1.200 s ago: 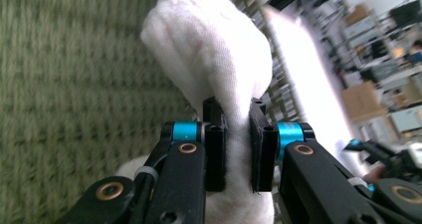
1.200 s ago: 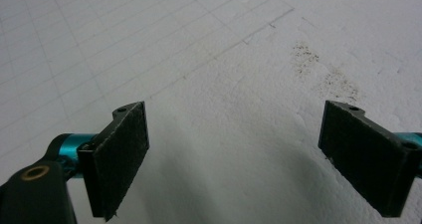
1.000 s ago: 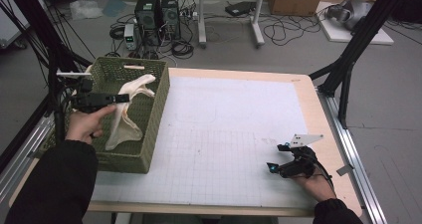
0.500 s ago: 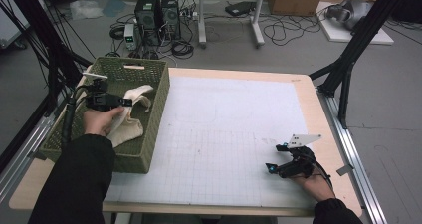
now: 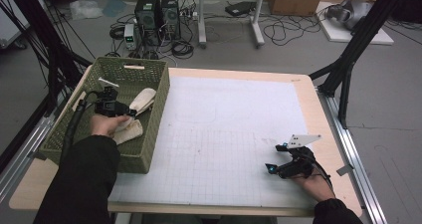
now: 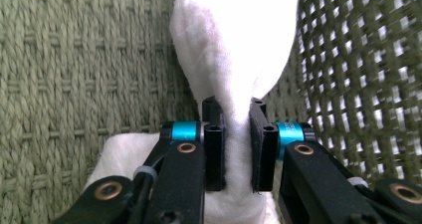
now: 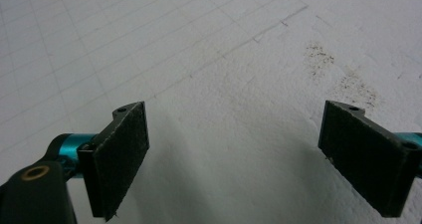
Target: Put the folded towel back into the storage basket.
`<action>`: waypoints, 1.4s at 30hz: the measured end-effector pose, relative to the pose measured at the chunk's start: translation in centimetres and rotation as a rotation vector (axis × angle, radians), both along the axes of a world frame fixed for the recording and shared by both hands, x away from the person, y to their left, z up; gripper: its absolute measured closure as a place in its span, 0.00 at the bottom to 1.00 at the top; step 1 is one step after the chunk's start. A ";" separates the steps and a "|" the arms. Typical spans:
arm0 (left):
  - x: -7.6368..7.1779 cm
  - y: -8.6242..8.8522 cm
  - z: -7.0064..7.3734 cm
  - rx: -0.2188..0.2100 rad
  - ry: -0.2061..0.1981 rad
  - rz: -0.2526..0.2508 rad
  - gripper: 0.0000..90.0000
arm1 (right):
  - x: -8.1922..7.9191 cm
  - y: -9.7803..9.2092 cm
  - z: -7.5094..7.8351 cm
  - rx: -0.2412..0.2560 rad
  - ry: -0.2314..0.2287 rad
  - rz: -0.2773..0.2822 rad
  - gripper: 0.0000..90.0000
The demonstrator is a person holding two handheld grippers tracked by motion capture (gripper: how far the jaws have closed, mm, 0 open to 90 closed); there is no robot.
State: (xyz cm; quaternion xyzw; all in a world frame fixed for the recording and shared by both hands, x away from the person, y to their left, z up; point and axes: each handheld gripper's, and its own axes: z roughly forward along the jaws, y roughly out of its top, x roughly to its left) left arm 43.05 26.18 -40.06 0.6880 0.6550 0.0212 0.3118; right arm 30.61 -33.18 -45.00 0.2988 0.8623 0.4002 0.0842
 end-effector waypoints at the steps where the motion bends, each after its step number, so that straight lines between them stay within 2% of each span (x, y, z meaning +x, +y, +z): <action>1: 0.0 -0.2 -0.1 0.006 0.010 -0.009 0.88 | 0.0 0.0 0.0 -0.001 -0.003 0.000 0.13; 3: 0.1 -0.5 -0.3 0.029 0.022 -0.023 0.86 | 0.0 0.0 0.0 -0.001 0.000 -0.004 0.13; 6: 0.2 -0.8 -0.4 0.043 0.015 -0.047 0.81 | 0.0 0.0 0.0 0.000 0.001 -0.002 0.13; 9: 0.1 -0.7 0.2 0.051 -0.027 -0.041 0.73 | 0.0 -0.1 0.0 0.001 0.003 -0.001 0.13; 13: -0.1 -0.4 0.9 0.070 -0.048 -0.072 0.62 | 0.0 -0.1 0.0 0.002 0.004 0.000 0.13; 20: -0.6 0.4 2.1 0.066 -0.071 -0.100 0.58 | 0.0 0.0 0.0 0.000 0.002 0.003 0.13; 22: -0.8 0.6 2.4 0.081 -0.062 -0.106 0.57 | 0.0 0.0 0.0 0.000 0.007 0.005 0.13; 26: -1.2 1.0 2.3 0.122 -0.012 -0.146 0.54 | 0.0 -0.1 0.0 0.003 0.011 0.007 0.13; 30: -1.6 1.3 2.4 0.167 0.013 -0.166 0.52 | 0.0 -0.1 0.0 0.005 0.010 0.009 0.13; 31: -1.6 1.4 2.4 0.163 0.010 -0.165 0.51 | 0.0 -0.1 0.0 0.004 0.011 0.010 0.13; 36: -1.6 0.9 2.0 0.211 0.025 -0.173 0.54 | 0.0 -0.1 0.0 0.002 0.011 0.011 0.13; 38: -1.5 0.7 1.7 0.214 0.032 -0.165 0.72 | 0.0 0.0 0.0 0.001 0.009 0.014 0.13; 39: -1.3 0.5 1.5 0.221 0.034 -0.158 0.77 | 0.0 0.0 0.0 0.001 0.011 0.014 0.13; 40: -1.2 0.4 1.3 0.224 0.035 -0.148 0.82 | 0.0 0.0 0.0 -0.002 0.008 0.014 0.13; 42: -0.9 0.1 0.9 0.195 0.009 -0.104 0.85 | 0.0 0.0 -0.1 -0.006 0.009 0.015 0.13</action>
